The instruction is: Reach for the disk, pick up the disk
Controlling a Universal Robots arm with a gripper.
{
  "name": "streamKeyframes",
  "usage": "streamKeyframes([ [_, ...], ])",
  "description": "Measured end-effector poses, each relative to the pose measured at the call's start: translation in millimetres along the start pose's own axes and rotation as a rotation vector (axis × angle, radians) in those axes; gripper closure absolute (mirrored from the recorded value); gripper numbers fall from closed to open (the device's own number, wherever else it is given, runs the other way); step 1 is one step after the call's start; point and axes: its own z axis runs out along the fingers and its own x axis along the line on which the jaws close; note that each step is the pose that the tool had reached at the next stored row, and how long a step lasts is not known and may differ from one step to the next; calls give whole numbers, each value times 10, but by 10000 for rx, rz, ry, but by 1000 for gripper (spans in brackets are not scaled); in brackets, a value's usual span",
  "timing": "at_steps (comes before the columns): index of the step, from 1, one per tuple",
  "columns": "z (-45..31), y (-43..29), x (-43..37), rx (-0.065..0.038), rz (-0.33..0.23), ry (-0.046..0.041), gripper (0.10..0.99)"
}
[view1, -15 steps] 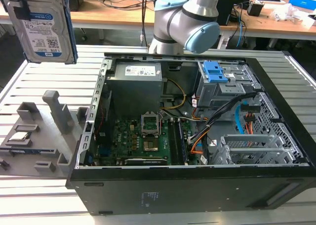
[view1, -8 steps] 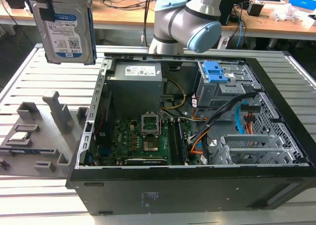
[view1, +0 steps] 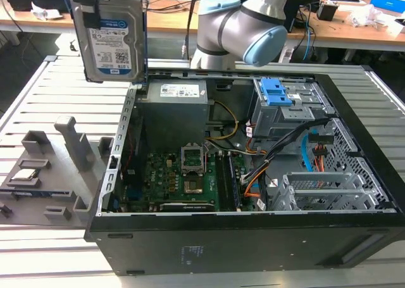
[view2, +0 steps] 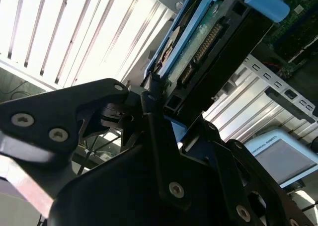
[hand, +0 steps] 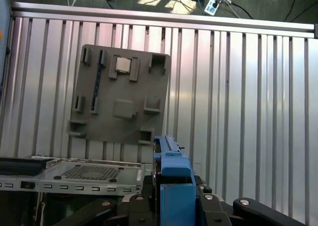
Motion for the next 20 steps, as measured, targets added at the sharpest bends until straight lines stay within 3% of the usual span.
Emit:
streamKeyframes([
  [2,-12,-150,8,1,-1,8,722],
  [16,-71,-817,42,-3,4,37,722],
  [20,-93,-1062,55,-3,4,46,722],
])
